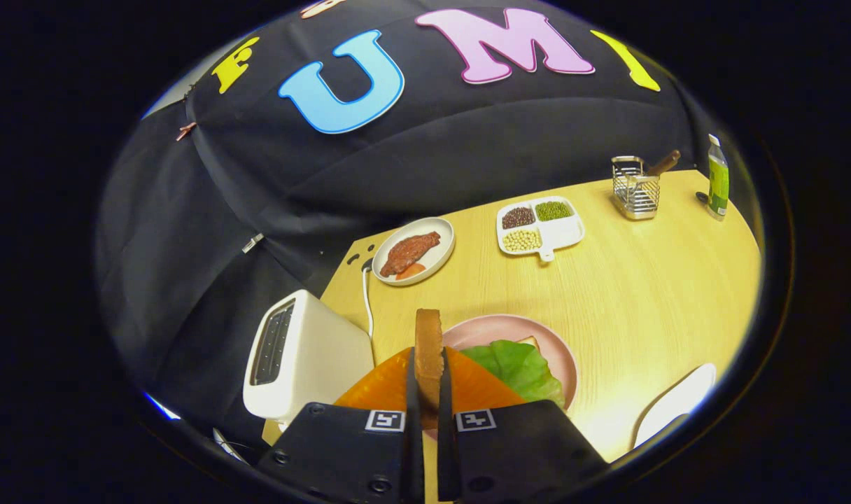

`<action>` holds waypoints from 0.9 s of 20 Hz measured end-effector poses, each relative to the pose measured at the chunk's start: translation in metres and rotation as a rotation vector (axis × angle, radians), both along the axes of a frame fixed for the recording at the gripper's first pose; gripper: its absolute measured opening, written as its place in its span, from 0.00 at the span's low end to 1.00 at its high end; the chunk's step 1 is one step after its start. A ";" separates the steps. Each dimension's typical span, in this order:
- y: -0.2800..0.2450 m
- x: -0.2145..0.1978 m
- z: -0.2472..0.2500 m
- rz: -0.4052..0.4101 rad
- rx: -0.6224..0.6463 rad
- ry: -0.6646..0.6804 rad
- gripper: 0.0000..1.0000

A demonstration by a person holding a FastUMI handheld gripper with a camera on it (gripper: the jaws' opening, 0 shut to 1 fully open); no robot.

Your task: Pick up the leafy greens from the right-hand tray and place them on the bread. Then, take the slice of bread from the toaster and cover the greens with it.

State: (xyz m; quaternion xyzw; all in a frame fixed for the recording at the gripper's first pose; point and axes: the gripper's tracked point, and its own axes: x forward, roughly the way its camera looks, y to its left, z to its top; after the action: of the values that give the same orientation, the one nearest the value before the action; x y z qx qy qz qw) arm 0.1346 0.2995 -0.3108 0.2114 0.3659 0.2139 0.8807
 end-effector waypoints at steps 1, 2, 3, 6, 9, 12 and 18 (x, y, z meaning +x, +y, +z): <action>-0.002 0.001 -0.008 0.006 -0.008 0.012 0.12; -0.006 0.002 -0.015 0.006 -0.024 0.017 0.12; -0.010 0.005 -0.022 0.006 -0.043 0.017 0.12; -0.015 0.009 -0.039 0.015 -0.089 0.011 0.12; -0.024 0.012 -0.052 0.021 -0.119 0.015 0.16; -0.040 0.016 -0.069 0.019 -0.180 0.029 0.33; -0.066 0.016 -0.078 0.039 -0.265 0.004 0.71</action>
State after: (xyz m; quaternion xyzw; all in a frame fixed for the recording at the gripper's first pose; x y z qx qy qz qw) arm 0.1501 0.2333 -0.3886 0.0865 0.3969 0.1802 0.8958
